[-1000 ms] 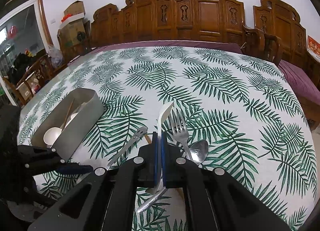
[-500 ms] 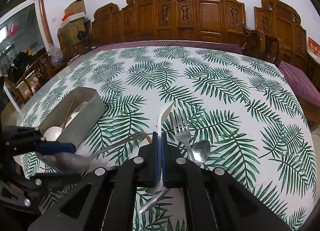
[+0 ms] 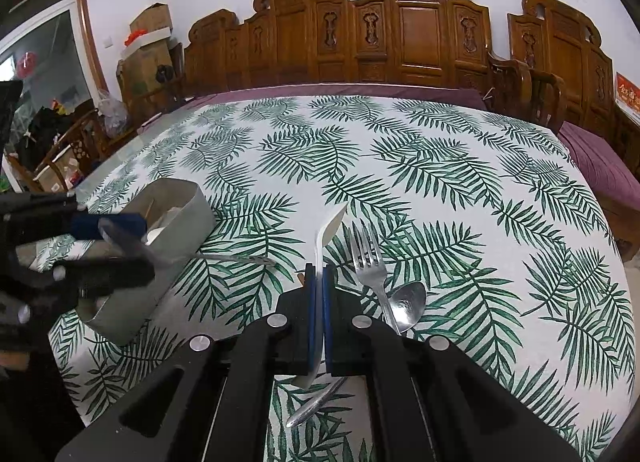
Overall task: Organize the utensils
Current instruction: 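Carry the metal spoon into the grey tray and open the left gripper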
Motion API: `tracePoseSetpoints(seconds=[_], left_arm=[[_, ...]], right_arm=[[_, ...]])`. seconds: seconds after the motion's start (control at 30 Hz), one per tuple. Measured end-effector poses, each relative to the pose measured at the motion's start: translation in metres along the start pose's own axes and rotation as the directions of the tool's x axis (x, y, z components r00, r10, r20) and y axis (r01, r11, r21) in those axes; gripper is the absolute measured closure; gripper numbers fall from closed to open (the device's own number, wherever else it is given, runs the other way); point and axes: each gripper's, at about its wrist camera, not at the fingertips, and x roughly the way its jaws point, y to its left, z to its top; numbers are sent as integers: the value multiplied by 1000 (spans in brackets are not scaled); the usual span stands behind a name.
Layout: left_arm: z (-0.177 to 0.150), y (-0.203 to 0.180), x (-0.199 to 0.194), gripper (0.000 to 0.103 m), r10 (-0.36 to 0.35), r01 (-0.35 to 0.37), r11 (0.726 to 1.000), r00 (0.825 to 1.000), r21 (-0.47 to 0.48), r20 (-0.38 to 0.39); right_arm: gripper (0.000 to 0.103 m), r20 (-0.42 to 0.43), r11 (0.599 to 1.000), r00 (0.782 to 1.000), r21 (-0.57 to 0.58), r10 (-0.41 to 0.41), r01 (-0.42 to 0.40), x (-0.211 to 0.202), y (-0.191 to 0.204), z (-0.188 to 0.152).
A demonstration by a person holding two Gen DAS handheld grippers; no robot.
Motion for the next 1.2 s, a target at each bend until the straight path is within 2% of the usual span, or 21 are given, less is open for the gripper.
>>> tracePoseSetpoints(seconds=[0.27, 0.63, 0.87, 1.2], left_arm=[[14, 6, -15, 64, 29, -30, 999, 999, 15, 34], [23, 27, -58, 64, 62, -62, 998, 992, -10, 112], [7, 50, -78, 64, 103, -98, 994, 985, -45, 138], [-22, 90, -76, 64, 167, -154, 982, 978, -113, 121]], right_arm=[[99, 7, 1000, 1000, -4, 11, -11, -3, 4, 1], [99, 39, 998, 998, -48, 46, -44, -17, 35, 6], [99, 40, 995, 997, -77, 64, -61, -21, 54, 5], [99, 15, 992, 998, -107, 66, -64, -17, 69, 1]])
